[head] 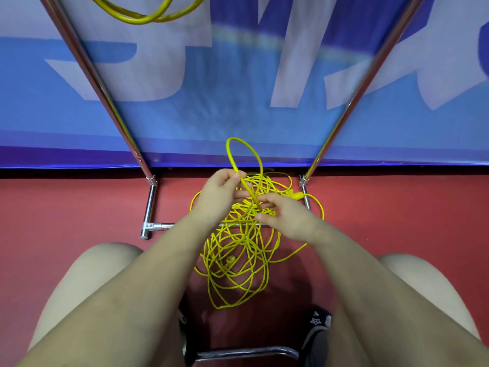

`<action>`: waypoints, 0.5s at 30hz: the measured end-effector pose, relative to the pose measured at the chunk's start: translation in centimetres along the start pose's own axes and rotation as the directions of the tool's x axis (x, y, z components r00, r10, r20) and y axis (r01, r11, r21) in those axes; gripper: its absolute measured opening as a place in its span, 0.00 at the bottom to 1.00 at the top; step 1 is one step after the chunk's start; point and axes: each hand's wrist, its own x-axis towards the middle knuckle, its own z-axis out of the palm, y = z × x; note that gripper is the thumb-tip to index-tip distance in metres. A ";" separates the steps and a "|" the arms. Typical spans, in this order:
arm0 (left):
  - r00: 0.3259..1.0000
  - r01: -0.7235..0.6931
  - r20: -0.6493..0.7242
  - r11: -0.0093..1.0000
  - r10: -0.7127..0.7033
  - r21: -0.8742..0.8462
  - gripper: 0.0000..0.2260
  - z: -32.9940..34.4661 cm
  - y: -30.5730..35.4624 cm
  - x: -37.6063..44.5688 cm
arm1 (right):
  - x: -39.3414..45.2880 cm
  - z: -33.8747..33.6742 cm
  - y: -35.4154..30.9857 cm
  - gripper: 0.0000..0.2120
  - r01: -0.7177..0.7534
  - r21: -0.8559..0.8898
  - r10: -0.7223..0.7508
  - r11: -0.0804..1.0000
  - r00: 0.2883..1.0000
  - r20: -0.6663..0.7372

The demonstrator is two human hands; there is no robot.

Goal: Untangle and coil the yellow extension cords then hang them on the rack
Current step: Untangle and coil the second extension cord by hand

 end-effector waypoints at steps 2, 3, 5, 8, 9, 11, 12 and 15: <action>0.999 0.038 -0.016 0.994 -0.040 -0.104 0.11 -0.3 0.6 0.0 | -0.1 -0.1 0.0 0.21 0.018 -0.072 -0.019 0.997 1.000 -0.006; 0.998 0.056 -0.015 0.986 -0.060 -0.157 0.11 -0.4 0.9 -0.1 | -0.1 -0.1 0.0 0.20 0.030 -0.075 -0.031 0.997 0.999 -0.017; 0.996 0.091 -0.002 0.967 -0.094 -0.238 0.10 -0.5 1.4 -0.2 | -0.1 -0.2 0.0 0.15 0.066 -0.082 -0.071 0.994 0.996 -0.058; 0.991 0.127 0.001 0.922 -0.136 -0.365 0.09 -0.7 1.8 -0.1 | 0.0 -0.2 -0.4 0.08 0.161 -0.135 -0.187 0.978 0.959 -0.211; 0.991 0.124 0.001 0.898 -0.137 -0.422 0.09 -0.8 1.9 0.1 | 0.2 -0.3 -0.6 0.07 0.172 -0.125 -0.200 0.977 0.944 -0.264; 0.994 0.108 0.027 0.868 -0.108 -0.484 0.08 -0.9 1.9 0.3 | 0.5 -0.4 -1.0 0.07 0.163 -0.019 -0.160 0.986 0.932 -0.326; 0.994 0.106 0.045 0.879 -0.096 -0.464 0.08 -0.9 1.8 0.4 | 0.7 -0.5 -1.2 0.05 0.154 0.083 -0.118 0.985 0.935 -0.334; 0.978 0.144 0.170 0.980 -0.120 -0.140 0.18 -0.5 0.2 0.2 | 1.0 -1.1 -1.7 0.04 0.146 0.434 0.019 0.889 0.935 -0.355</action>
